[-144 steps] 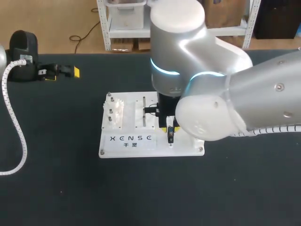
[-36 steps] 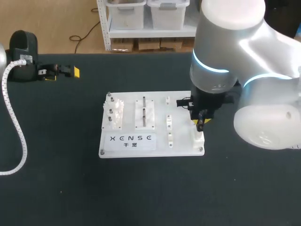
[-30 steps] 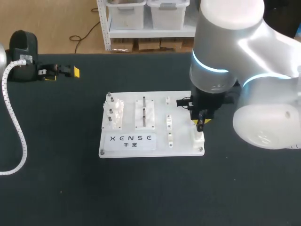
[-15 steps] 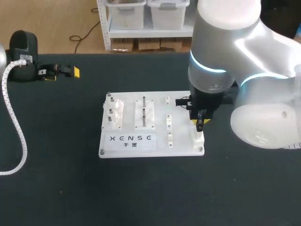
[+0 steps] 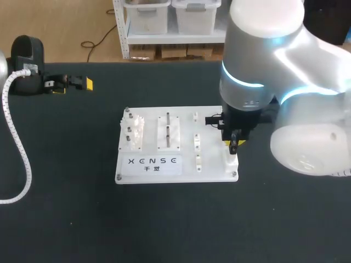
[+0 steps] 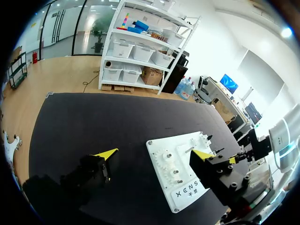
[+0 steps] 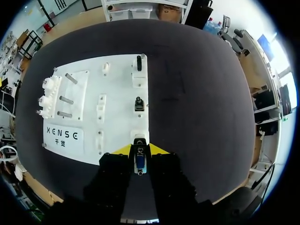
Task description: Insert the USB connector, Ethernet cable, and multi-pin plug into their matching sockets one by one.
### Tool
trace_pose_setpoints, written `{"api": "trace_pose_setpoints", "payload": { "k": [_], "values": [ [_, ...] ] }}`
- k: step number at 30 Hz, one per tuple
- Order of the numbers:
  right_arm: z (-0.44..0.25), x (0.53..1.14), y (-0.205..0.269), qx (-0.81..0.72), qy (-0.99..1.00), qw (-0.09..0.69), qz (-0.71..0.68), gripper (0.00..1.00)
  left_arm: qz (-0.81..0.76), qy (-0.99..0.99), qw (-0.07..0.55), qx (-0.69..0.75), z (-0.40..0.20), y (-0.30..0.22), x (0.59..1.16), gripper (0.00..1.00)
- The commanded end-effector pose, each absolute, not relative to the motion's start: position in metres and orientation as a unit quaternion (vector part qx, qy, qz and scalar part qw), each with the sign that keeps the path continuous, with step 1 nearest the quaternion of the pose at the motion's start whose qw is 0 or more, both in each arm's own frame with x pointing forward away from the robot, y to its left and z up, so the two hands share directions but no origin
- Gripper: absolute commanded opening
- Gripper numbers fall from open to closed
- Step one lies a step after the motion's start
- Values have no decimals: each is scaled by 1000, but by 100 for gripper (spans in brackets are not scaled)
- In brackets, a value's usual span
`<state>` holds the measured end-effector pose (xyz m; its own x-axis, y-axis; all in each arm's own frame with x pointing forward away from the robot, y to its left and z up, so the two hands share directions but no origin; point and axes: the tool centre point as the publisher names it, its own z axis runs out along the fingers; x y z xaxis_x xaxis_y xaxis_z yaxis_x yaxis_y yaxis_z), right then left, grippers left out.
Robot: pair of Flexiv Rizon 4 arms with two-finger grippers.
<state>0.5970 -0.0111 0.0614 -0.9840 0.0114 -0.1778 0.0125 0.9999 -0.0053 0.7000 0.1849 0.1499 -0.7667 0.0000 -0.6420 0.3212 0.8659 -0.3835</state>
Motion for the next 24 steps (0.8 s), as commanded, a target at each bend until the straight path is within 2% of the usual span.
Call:
{"api": "trace_pose_setpoints", "payload": {
  "k": [1,21,22,23,24],
  "values": [
    [47,598,-9,10,997,83,-8,0,-243,908,330,88,150,185,700,100],
    [33,601,-14,19,998,61,-26,0,-243,908,330,88,150,185,700,100],
    [36,602,-14,20,998,63,-25,17,-243,908,330,88,150,185,700,100],
    [38,603,-14,19,997,67,-22,40,-243,908,330,88,150,185,700,100],
    [42,604,-14,19,997,71,-22,100,-243,908,330,88,150,185,700,100]
  ]
}}
